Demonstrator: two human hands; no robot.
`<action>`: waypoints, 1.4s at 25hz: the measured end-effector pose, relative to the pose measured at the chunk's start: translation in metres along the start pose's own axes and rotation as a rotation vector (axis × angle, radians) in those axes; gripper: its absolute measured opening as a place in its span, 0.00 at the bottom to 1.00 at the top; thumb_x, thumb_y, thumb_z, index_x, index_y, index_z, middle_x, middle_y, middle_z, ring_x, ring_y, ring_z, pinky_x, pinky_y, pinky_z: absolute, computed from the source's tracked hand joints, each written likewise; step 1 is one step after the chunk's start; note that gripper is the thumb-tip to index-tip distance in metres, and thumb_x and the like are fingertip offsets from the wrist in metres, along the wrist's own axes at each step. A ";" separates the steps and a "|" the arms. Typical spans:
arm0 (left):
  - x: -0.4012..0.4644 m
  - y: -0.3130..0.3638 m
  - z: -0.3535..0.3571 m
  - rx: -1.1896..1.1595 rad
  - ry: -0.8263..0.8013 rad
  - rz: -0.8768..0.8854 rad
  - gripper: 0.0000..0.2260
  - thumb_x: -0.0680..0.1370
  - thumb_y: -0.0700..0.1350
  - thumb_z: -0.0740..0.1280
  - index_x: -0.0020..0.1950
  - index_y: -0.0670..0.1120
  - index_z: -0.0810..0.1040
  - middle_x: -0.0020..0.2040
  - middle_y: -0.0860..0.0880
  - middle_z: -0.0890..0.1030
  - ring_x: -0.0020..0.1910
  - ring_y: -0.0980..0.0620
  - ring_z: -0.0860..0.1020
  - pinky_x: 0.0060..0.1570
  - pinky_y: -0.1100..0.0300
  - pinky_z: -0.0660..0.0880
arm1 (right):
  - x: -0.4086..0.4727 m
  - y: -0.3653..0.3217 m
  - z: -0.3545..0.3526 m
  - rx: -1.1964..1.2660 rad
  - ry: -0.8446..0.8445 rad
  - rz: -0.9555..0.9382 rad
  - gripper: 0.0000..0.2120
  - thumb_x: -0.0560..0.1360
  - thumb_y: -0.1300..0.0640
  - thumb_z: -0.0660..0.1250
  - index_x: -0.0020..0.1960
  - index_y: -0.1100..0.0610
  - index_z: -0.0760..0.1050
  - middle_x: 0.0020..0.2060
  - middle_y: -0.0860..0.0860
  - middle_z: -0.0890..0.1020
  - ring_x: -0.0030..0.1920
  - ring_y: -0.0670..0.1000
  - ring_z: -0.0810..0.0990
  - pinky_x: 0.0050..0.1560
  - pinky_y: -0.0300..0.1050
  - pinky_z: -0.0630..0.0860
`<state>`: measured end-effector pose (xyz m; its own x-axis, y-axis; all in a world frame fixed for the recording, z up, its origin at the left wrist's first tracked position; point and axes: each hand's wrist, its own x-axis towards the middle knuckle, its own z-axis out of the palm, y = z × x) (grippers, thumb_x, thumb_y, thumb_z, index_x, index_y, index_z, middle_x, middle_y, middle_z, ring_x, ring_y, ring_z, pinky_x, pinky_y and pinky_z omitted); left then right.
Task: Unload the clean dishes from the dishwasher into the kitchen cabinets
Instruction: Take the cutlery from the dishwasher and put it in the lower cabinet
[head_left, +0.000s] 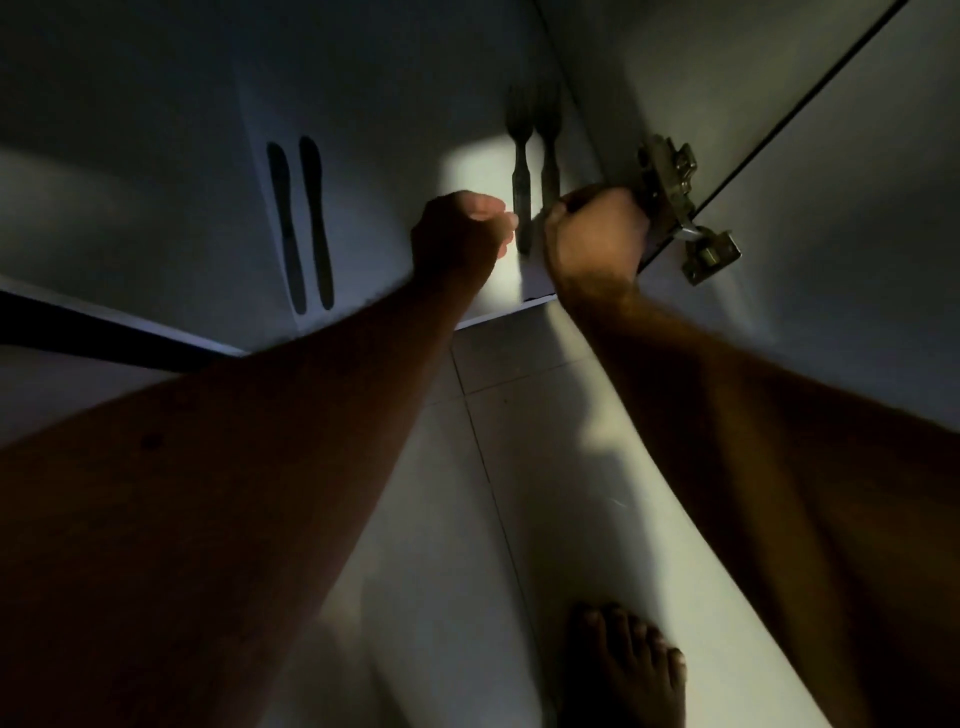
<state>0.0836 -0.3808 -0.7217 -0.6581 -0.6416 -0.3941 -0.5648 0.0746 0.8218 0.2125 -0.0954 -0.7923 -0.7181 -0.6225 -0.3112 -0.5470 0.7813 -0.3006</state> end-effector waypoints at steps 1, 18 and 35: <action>-0.001 -0.005 0.000 0.029 -0.025 0.012 0.13 0.71 0.46 0.73 0.55 0.47 0.83 0.47 0.48 0.85 0.47 0.53 0.83 0.56 0.56 0.79 | 0.065 -0.025 -0.048 0.072 0.154 0.013 0.20 0.84 0.45 0.47 0.59 0.55 0.73 0.70 0.56 0.68 0.47 0.61 0.85 0.49 0.55 0.80; -0.109 0.004 -0.062 0.618 -0.241 0.276 0.19 0.82 0.45 0.58 0.74 0.46 0.70 0.73 0.47 0.71 0.72 0.49 0.68 0.71 0.61 0.60 | 0.097 -0.100 -0.172 0.540 0.206 0.313 0.25 0.75 0.68 0.63 0.71 0.54 0.70 0.68 0.52 0.69 0.67 0.52 0.69 0.70 0.42 0.65; -0.392 0.086 -0.115 0.606 -0.294 0.364 0.20 0.82 0.41 0.59 0.75 0.42 0.66 0.73 0.42 0.69 0.73 0.46 0.66 0.70 0.64 0.59 | -0.136 -0.106 -0.300 0.355 0.101 0.219 0.22 0.77 0.61 0.64 0.70 0.53 0.71 0.69 0.52 0.68 0.68 0.55 0.70 0.69 0.42 0.65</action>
<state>0.3505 -0.2108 -0.4490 -0.9125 -0.2733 -0.3045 -0.4056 0.7028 0.5845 0.2396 -0.0801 -0.4479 -0.8491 -0.4225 -0.3171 -0.2081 0.8193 -0.5342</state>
